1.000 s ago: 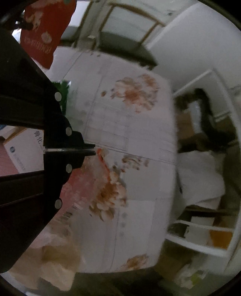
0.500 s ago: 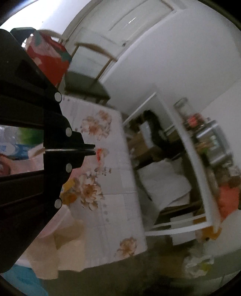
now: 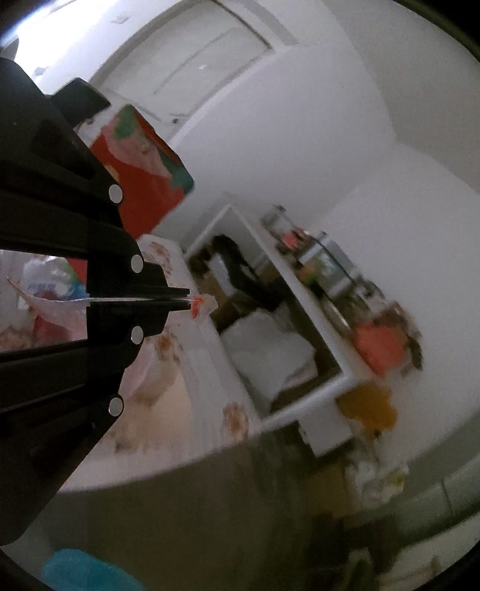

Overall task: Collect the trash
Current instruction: 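Carry both items to the blue wastebasket and open both grippers over it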

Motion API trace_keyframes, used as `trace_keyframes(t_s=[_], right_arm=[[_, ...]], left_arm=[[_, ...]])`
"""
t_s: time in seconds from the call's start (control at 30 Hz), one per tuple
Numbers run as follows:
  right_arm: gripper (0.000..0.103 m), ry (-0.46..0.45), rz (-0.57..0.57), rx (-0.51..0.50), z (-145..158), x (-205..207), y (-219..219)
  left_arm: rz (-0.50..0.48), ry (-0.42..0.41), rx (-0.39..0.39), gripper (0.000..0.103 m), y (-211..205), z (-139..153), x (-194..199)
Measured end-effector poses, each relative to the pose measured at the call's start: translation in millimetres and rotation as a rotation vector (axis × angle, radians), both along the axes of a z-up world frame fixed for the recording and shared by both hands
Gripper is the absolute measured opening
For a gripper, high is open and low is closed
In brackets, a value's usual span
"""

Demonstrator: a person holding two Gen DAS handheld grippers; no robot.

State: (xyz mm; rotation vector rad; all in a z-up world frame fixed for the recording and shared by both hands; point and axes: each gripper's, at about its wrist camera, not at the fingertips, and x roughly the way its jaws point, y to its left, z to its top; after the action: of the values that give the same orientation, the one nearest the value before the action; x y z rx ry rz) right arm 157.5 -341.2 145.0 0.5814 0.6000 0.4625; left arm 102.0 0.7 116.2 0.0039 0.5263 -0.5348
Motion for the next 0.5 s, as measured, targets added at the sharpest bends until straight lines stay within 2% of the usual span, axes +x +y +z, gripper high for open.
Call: trace_keyframes(t_s=[0.17, 0.3, 0.43, 0.5], right_arm=[[0.000, 0.016, -0.173, -0.003, -12.7, -54.8, -79.7], [0.000, 0.065, -0.318, -0.010, -34.9, -90.9, -134.7], [0.000, 0.151, -0.450, 0.005, -72.6, -113.7, -188.9], [0.000, 0.210, -0.506, 0.032, -99.0, -116.7, -215.0]], left_arm=[[-0.199, 0.095, -0.023, 0.000, -100.6, -7.9, 22.8], [-0.344, 0.191, -0.032, 0.000, -183.6, -22.6, 36.7], [-0.471, 0.326, -0.003, 0.000, -275.7, -49.8, 51.8], [-0.523, 0.417, 0.020, 0.000, -325.5, -72.4, 61.1]])
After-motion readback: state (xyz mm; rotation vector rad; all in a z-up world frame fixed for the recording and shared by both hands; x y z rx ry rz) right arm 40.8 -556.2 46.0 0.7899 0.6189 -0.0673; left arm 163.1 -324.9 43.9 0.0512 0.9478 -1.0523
